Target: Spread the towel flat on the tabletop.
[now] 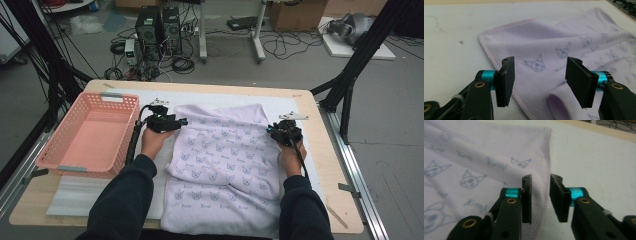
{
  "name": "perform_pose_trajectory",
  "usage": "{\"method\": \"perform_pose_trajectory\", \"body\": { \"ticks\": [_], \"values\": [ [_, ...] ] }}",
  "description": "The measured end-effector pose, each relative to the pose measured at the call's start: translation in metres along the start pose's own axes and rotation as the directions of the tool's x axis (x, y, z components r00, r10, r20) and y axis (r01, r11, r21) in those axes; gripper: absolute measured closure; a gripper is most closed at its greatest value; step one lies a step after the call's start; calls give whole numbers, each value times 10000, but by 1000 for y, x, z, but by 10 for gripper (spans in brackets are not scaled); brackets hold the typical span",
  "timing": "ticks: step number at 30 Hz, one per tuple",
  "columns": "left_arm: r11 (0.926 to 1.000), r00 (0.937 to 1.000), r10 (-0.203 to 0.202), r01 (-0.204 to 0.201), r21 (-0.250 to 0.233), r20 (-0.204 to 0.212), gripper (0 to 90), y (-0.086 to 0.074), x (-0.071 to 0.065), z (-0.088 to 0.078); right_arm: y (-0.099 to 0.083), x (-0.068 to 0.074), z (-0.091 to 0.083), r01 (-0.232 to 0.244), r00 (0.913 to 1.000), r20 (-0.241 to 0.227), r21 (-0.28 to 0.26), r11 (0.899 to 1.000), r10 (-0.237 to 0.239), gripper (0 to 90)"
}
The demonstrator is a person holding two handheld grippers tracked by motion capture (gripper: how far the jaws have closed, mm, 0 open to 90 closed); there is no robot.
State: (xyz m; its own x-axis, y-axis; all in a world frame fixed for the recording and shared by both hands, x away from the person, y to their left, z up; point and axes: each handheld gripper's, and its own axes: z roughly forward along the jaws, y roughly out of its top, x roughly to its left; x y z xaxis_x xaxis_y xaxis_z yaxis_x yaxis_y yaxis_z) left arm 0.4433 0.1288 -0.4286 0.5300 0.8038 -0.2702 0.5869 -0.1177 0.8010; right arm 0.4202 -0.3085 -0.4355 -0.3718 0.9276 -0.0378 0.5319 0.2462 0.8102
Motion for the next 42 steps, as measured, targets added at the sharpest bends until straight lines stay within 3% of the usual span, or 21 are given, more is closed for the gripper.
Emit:
{"method": "perform_pose_trajectory", "body": {
  "ticks": [3, 7, 11, 15, 17, 18, 19, 20, 21, 23, 25, 28, 31, 33, 35, 40, 42],
  "values": [
    [9994, 9991, 326, -322, -131, 257, 419, -6, -10, -9, 3, 0, -14, -272, 9981, -551, -267, 9993, 257, 603],
    [9988, 9978, 446, -455, 165, 485, 412, -16, -18, -16, 2, 5, -32, -64, 9939, -1102, -617, 9981, -4, 587],
    [9948, 9956, 724, -763, 680, 587, 406, -28, -25, -18, -12, 7, -43, -113, 9902, -1393, -300, 9995, 71, 568],
    [9865, 9932, 1048, -1103, 1208, 515, 429, -37, -29, -17, -25, 10, -48, -253, 9801, -1960, 295, 9992, 306, 533],
    [9823, 9907, 1302, -1344, 1303, 403, 481, -40, -31, -16, -28, 12, -47, -57, 9792, -2023, 551, 9985, 167, 532],
    [9781, 9879, 1539, -1552, 1388, 200, 547, -40, -32, -17, -29, 14, -45, 161, 9804, -1969, 760, 9970, -9, 529],
    [9723, 9833, 1822, -1803, 1487, 13, 683, -40, -33, -18, -31, 16, -43, 264, 9801, -1984, 975, 9949, -65, 531],
    [9712, 9816, 1911, -1887, 1453, -25, 794, -40, -33, -18, -33, 17, -40, 322, 9776, -2105, 1166, 9927, -70, 556],
    [9720, 9819, 1893, -1869, 1423, -30, 823, -40, -32, -19, -34, 19, -36, 392, 9743, -2253, 1356, 9900, -77, 594],
    [9779, 9837, 1776, -1730, 1177, -294, 831, -39, -29, -20, -33, 21, -33, 599, 9752, -2189, 1254, 9903, -312, 707],
    [9882, 9897, 1334, -1288, 830, -519, 834, -37, -22, -24, -31, 23, -31, 796, 9713, -2328, 1232, 9892, -492, 821],
    [9953, 9923, 925, -898, 361, -829, 834, -34, -12, -27, -26, 29, -25, 1190, 9720, -2144, 950, 9883, -964, 839],
    [9960, 9871, 894, -886, 116, -1330, 836, -34, -4, -26, -19, 38, -16, 1416, 9742, -1847, 512, 9886, -1300, 840],
    [9980, 9866, 585, -616, -153, -1523, 836, -34, 1, -24, -14, 42, -10, 1532, 9757, -1620, 248, 9879, -1472, 839],
    [9991, 9890, 220, -270, -326, -1460, 836, -34, 4, -21, -8, 42, -4, 1588, 9791, -1299, 69, 9873, -1565, 839],
    [9981, 9932, 55, -127, -606, -1164, 827, -34, -4, -15, 2, 32, 8, 1737, 9841, -387, 18, 9848, -1735, 840],
    [9977, 9953, -123, 58, -678, -957, 724, -33, -7, -14, 7, 28, 11, 1881, 9818, 229, 162, 9820, -1885, 842]
  ]
}}
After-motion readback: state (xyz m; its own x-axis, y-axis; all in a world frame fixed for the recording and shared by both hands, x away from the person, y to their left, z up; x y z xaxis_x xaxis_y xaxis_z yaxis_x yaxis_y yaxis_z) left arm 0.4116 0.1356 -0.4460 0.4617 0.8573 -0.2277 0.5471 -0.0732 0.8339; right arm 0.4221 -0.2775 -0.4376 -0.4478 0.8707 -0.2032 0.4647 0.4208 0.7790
